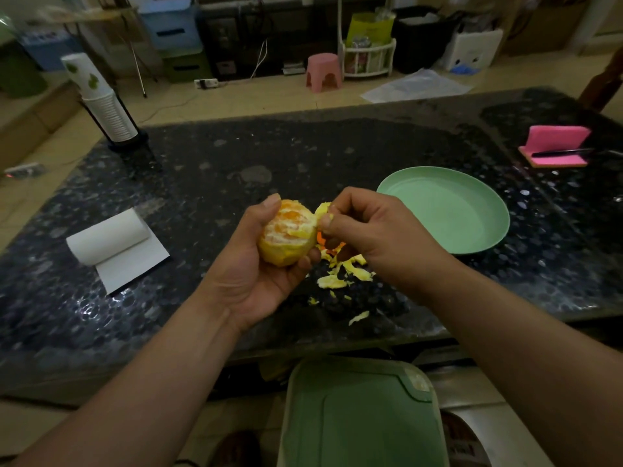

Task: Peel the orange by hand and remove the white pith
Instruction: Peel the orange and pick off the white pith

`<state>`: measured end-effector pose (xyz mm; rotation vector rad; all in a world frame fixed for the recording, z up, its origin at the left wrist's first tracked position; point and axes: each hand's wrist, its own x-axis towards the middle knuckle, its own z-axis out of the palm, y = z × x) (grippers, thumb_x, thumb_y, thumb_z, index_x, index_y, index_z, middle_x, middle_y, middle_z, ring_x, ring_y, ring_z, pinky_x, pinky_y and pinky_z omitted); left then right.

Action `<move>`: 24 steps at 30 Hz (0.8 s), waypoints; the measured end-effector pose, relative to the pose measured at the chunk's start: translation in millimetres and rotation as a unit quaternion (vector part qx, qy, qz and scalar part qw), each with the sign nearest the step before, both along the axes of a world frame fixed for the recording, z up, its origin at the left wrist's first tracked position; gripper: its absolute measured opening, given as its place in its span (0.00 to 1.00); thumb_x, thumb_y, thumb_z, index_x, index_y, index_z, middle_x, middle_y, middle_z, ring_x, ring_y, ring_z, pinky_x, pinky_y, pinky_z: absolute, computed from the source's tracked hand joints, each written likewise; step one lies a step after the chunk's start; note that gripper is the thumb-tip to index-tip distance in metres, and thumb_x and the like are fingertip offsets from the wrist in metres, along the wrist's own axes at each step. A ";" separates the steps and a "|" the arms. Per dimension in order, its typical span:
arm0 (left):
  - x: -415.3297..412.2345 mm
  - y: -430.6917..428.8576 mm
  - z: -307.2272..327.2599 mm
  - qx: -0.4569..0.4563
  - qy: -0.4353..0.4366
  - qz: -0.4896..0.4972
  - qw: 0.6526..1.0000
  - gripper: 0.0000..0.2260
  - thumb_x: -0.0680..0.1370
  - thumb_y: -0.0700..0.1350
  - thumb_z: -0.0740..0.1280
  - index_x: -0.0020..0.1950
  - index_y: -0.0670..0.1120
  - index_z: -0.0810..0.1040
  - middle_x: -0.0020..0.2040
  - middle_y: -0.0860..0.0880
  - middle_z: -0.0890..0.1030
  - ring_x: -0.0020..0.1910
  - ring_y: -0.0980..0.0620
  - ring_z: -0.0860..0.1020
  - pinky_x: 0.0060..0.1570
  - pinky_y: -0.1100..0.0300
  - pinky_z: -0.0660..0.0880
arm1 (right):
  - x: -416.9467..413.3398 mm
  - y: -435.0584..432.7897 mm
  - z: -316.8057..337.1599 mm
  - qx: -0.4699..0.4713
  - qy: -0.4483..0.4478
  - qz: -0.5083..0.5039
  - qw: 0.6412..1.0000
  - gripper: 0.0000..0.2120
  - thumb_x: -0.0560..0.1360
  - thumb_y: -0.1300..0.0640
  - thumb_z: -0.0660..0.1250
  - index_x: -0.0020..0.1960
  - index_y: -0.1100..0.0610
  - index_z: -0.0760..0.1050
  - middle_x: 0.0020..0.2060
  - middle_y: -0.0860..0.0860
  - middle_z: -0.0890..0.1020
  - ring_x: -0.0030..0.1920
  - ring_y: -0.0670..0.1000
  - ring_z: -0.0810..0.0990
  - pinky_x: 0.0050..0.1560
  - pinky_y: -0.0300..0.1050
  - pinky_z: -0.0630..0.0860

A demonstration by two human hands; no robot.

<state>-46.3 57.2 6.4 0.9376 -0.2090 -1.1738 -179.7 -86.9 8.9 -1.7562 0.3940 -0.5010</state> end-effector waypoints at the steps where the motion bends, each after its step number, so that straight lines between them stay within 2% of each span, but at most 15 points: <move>1: 0.9 0.7 -0.9 -0.005 0.006 -0.004 1.000 0.21 0.75 0.57 0.73 0.61 0.44 0.81 0.54 0.39 0.82 0.39 0.45 0.82 0.32 0.61 0.81 | -0.5 -0.6 0.1 -0.001 0.004 -0.003 1.000 0.10 0.82 0.59 0.71 0.49 0.67 0.77 0.44 0.65 0.83 0.42 0.50 0.82 0.44 0.48 0.81; 3: 3.2 2.2 -1.4 -0.016 0.017 -0.011 1.000 0.23 0.71 0.57 0.77 0.59 0.44 0.82 0.53 0.39 0.82 0.40 0.45 0.82 0.32 0.61 0.81 | -0.8 -2.7 -1.5 -0.003 0.012 -0.014 1.000 0.10 0.82 0.59 0.71 0.49 0.67 0.77 0.44 0.64 0.83 0.41 0.50 0.83 0.43 0.46 0.81; 6: 7.9 4.1 0.5 -0.041 0.035 -0.025 0.998 0.35 0.61 0.56 0.86 0.62 0.43 0.81 0.51 0.39 0.81 0.40 0.45 0.81 0.32 0.60 0.80 | -2.1 -10.9 -5.2 0.001 0.027 -0.046 0.999 0.09 0.82 0.57 0.71 0.47 0.63 0.78 0.41 0.59 0.84 0.41 0.49 0.83 0.42 0.45 0.81; 9: 10.0 4.2 1.4 -0.042 0.021 -0.024 0.999 0.40 0.60 0.57 0.86 0.66 0.44 0.78 0.52 0.39 0.80 0.42 0.45 0.81 0.32 0.60 0.81 | -2.4 -21.1 -11.6 -0.058 0.085 -0.078 0.992 0.07 0.82 0.52 0.72 0.48 0.55 0.82 0.40 0.52 0.86 0.38 0.49 0.84 0.40 0.49 0.82; 11: 8.2 3.4 0.4 -0.027 0.009 -0.023 0.999 0.36 0.66 0.59 0.83 0.67 0.43 0.77 0.52 0.40 0.80 0.42 0.44 0.81 0.33 0.60 0.81 | -0.8 -24.9 -20.3 -0.166 0.163 -0.081 0.969 0.02 0.82 0.52 0.72 0.54 0.48 0.83 0.41 0.48 0.85 0.39 0.48 0.83 0.38 0.44 0.79; 12: 7.1 2.8 -0.6 -0.015 0.001 -0.020 1.000 0.32 0.69 0.59 0.79 0.67 0.43 0.77 0.52 0.40 0.81 0.42 0.44 0.82 0.33 0.60 0.81 | 0.2 -25.0 -25.7 -0.226 0.202 -0.071 0.950 0.05 0.82 0.53 0.71 0.57 0.47 0.82 0.43 0.45 0.83 0.41 0.46 0.82 0.39 0.41 0.76; 14: 4.4 2.0 -1.1 0.007 -0.016 -0.014 1.000 0.28 0.73 0.59 0.74 0.66 0.42 0.78 0.51 0.40 0.82 0.41 0.44 0.82 0.32 0.59 0.81 | 4.3 -23.9 -32.5 -0.285 0.239 -0.064 0.926 0.06 0.81 0.53 0.70 0.58 0.46 0.81 0.47 0.43 0.79 0.46 0.46 0.79 0.44 0.43 0.73; 15: 2.7 1.4 -0.7 0.015 -0.023 -0.013 1.000 0.28 0.73 0.59 0.73 0.65 0.42 0.78 0.50 0.40 0.82 0.41 0.44 0.82 0.32 0.59 0.81 | 5.3 -22.8 -32.7 -0.301 0.244 -0.067 0.920 0.03 0.82 0.51 0.70 0.55 0.46 0.81 0.47 0.43 0.78 0.48 0.48 0.78 0.46 0.45 0.72; 17: 0.1 1.1 0.7 0.026 -0.035 -0.013 0.999 0.28 0.72 0.59 0.73 0.64 0.41 0.79 0.49 0.40 0.83 0.40 0.43 0.83 0.33 0.59 0.82 | 6.3 -22.1 -30.8 -0.328 0.242 -0.075 0.910 0.07 0.83 0.49 0.67 0.51 0.48 0.83 0.48 0.46 0.78 0.50 0.50 0.78 0.49 0.50 0.75; 20: -1.7 1.1 2.9 0.036 -0.056 -0.012 0.998 0.27 0.71 0.59 0.74 0.61 0.40 0.81 0.46 0.40 0.84 0.39 0.44 0.83 0.33 0.59 0.82 | 5.4 -18.8 -23.6 -0.361 0.233 -0.087 0.899 0.08 0.81 0.53 0.67 0.58 0.48 0.83 0.57 0.48 0.80 0.58 0.52 0.77 0.57 0.53 0.77; 24: -4.2 0.3 5.9 0.040 -0.080 -0.006 0.996 0.27 0.71 0.60 0.76 0.60 0.40 0.81 0.45 0.40 0.85 0.39 0.44 0.82 0.33 0.58 0.81 | 0.4 -10.6 -12.8 -0.365 0.185 -0.104 0.907 0.07 0.81 0.47 0.68 0.51 0.48 0.83 0.49 0.45 0.80 0.52 0.49 0.77 0.50 0.48 0.74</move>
